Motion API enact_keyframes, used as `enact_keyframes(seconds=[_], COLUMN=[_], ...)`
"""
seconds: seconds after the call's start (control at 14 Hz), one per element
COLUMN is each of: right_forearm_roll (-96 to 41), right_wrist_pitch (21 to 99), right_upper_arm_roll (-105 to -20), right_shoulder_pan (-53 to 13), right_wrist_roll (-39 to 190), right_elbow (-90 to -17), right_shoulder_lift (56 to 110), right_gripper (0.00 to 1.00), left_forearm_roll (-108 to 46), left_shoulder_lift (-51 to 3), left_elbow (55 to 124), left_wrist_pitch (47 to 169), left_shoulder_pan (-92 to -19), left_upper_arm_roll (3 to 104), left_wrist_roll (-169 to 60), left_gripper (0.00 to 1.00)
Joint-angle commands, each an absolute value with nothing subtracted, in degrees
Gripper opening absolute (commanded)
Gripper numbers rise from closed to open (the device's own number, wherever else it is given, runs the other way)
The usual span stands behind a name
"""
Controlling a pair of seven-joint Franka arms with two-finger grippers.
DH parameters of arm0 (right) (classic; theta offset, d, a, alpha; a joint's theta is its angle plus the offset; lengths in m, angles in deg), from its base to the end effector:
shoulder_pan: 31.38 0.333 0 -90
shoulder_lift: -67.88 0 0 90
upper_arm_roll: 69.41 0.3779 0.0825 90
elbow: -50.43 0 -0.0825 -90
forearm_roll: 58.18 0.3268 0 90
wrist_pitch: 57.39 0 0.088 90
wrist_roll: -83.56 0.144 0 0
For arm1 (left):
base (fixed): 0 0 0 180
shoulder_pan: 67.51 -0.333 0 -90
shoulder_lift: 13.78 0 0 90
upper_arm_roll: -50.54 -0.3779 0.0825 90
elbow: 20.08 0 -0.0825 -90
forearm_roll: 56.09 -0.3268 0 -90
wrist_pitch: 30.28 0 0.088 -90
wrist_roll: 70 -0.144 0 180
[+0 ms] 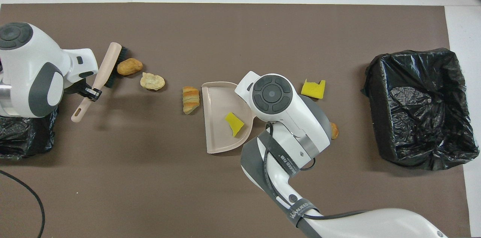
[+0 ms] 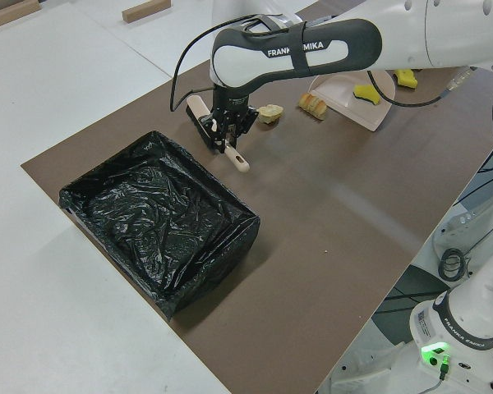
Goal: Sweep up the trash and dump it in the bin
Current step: 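Sweep the remaining pieces into the dustpan with the left gripper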
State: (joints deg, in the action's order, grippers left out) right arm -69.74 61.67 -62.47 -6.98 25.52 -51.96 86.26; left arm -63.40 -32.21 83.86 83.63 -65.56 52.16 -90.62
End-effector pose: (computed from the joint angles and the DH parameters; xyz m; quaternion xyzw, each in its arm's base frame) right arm 0.5288 0.2941 0.4248 0.6751 0.7344 -0.0284 0.0635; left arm 0.5839 -0.0227 0.4054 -0.9672 0.2376 0.0803 0.0403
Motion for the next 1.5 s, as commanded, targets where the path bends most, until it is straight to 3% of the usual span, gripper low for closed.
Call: enact_keyframes(seconds=[0.0, 0.5, 1.0, 1.43], right_forearm_roll=[-70.22, -70.22, -70.22, -70.22], right_wrist_pitch=[62.84, 63.10, 63.19, 63.19], right_upper_arm_roll=[-62.03, -62.03, -62.03, -62.03], right_shoulder_pan=[-7.57, -7.65, -7.74, -7.83], right_wrist_roll=[23.88, 23.80, 23.80, 23.80], right_elbow=[-52.66, -52.75, -52.75, -52.84], right_shoulder_lift=[86.25, 86.25, 86.25, 86.25], right_gripper=[0.00, 0.00, 0.00, 0.00], left_forearm_roll=[-62.07, -56.44, -48.88, -40.09], left_shoulder_lift=[-27.50, -22.57, -22.57, -22.92], left_elbow=[90.12, 97.17, 96.12, 92.69], left_wrist_pitch=[83.36, 80.99, 82.13, 80.64], left_shoulder_pan=[-60.76, -48.63, -39.66, -39.39], left_upper_arm_roll=[51.42, 51.50, 51.50, 51.33], left_wrist_roll=[-89.86, -83.83, -66.60, -54.27], left_gripper=[0.00, 0.00, 0.00, 0.00])
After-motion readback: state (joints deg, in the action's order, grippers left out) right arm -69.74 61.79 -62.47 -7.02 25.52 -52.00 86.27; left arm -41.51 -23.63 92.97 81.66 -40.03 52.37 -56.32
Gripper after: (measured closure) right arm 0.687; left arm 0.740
